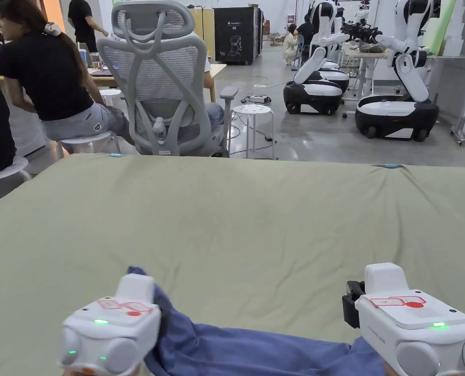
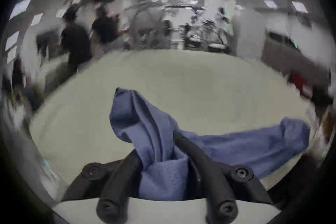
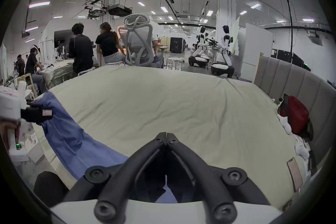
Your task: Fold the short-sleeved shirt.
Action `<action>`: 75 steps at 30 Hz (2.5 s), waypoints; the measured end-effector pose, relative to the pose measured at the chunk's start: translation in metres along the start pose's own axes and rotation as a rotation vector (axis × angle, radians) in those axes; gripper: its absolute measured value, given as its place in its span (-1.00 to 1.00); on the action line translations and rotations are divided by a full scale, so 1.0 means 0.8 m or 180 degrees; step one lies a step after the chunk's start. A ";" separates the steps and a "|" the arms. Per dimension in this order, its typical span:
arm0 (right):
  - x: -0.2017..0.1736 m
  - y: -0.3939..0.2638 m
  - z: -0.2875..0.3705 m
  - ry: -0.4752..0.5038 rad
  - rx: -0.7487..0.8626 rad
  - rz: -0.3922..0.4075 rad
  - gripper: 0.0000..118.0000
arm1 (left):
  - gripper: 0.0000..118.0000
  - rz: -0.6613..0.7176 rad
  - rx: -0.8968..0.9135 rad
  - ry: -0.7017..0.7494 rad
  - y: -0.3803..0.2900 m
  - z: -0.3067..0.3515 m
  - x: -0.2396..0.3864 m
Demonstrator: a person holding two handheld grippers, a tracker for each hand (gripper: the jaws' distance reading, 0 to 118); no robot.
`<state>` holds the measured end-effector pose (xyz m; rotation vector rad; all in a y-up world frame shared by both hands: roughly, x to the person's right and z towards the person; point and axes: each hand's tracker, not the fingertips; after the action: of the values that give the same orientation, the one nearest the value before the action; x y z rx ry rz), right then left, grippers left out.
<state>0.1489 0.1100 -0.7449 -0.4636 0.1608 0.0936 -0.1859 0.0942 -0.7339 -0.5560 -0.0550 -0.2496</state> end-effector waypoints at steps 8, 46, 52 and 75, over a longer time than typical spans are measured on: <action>0.032 -0.020 0.008 0.0009 -0.0025 -0.0064 -1.00 | -0.88 -0.1740 -0.0376 -0.0075 -0.034 -0.046 0.219; 0.049 -0.040 0.006 0.0129 -0.0119 -0.0218 -1.00 | -1.00 0.1276 -0.0251 -0.1188 -0.007 -0.040 0.113; 0.018 -0.033 -0.006 0.0199 -0.0107 -0.0156 -1.00 | -1.00 0.2027 -0.0306 -0.0826 -0.039 -0.029 0.001; 0.017 -0.030 -0.004 0.0113 -0.0172 -0.0099 -1.00 | -0.74 0.3025 -0.0119 -0.1341 -0.095 -0.071 -0.011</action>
<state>0.1646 0.0880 -0.7399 -0.5217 0.1862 0.0594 -0.2140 0.0037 -0.7441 -0.6091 -0.1857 0.7958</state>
